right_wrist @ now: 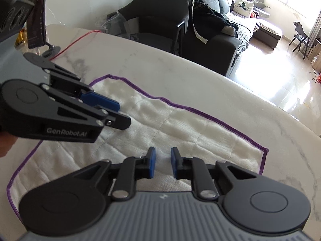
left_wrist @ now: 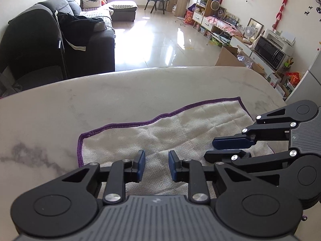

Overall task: Fold towel
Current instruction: 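Move the right gripper to a purple-hemmed corner of the white towel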

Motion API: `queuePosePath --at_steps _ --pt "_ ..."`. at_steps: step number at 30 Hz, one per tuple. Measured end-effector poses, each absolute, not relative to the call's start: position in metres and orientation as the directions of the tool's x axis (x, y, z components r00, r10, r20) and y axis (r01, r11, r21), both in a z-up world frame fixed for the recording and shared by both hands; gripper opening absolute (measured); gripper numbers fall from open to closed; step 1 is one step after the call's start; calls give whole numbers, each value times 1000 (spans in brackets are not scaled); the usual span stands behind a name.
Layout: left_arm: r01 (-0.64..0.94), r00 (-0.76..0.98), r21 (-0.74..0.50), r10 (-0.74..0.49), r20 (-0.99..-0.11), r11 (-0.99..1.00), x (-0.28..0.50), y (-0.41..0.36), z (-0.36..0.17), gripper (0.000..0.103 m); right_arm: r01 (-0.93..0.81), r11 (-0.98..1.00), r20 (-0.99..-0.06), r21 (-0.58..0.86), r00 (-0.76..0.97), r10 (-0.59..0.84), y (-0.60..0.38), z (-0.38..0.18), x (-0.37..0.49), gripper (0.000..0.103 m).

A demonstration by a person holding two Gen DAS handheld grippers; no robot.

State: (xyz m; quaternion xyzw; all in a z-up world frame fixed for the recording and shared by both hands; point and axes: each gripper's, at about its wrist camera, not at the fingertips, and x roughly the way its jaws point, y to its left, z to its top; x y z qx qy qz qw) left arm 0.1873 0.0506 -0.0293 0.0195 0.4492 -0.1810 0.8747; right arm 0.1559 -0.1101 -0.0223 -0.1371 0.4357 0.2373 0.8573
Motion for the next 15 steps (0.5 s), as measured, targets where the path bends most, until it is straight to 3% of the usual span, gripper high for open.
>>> queuePosePath --at_steps 15 --pt "275 562 -41 -195 -804 961 171 98 -23 26 -568 821 -819 -51 494 291 -124 -16 132 21"
